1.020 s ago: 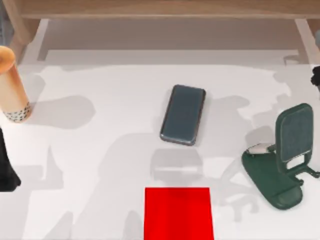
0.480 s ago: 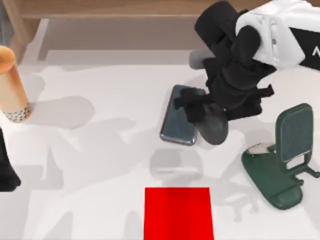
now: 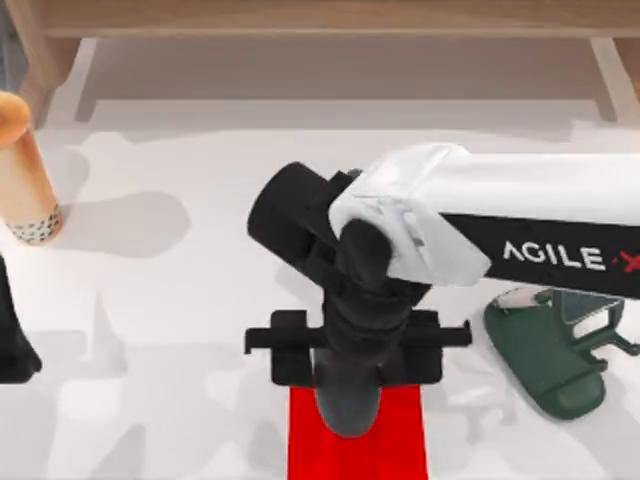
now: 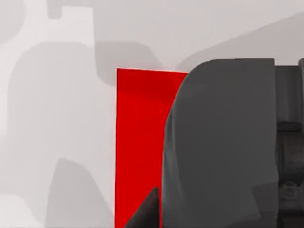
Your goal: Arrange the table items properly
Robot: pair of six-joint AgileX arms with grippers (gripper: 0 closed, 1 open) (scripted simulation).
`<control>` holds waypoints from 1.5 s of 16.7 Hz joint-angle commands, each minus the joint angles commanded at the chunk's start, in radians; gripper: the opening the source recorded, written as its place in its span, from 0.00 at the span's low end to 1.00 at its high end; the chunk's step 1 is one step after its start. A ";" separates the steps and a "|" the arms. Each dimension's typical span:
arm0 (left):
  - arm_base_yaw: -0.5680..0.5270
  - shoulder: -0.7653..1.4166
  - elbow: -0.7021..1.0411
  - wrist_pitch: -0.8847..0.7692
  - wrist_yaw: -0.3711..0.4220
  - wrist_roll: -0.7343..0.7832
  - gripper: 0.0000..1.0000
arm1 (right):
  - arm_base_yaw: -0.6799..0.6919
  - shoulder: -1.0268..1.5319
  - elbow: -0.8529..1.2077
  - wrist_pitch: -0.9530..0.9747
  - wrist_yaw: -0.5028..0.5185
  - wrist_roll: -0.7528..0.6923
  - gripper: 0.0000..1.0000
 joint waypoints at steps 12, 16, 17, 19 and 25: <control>0.000 0.000 0.000 0.000 0.000 0.000 1.00 | 0.052 0.005 -0.049 -0.018 0.019 0.119 0.00; 0.000 0.000 0.000 0.000 0.000 0.000 1.00 | 0.055 0.014 -0.062 0.000 0.020 0.119 0.00; 0.000 0.000 0.000 0.000 0.000 0.000 1.00 | 0.055 0.014 -0.062 0.000 0.020 0.119 0.00; 0.000 0.000 0.000 0.000 0.000 0.000 1.00 | 0.055 0.014 -0.062 0.000 0.020 0.119 0.08; 0.000 0.000 0.000 0.000 0.000 0.000 1.00 | 0.055 0.014 -0.062 0.000 0.020 0.119 0.53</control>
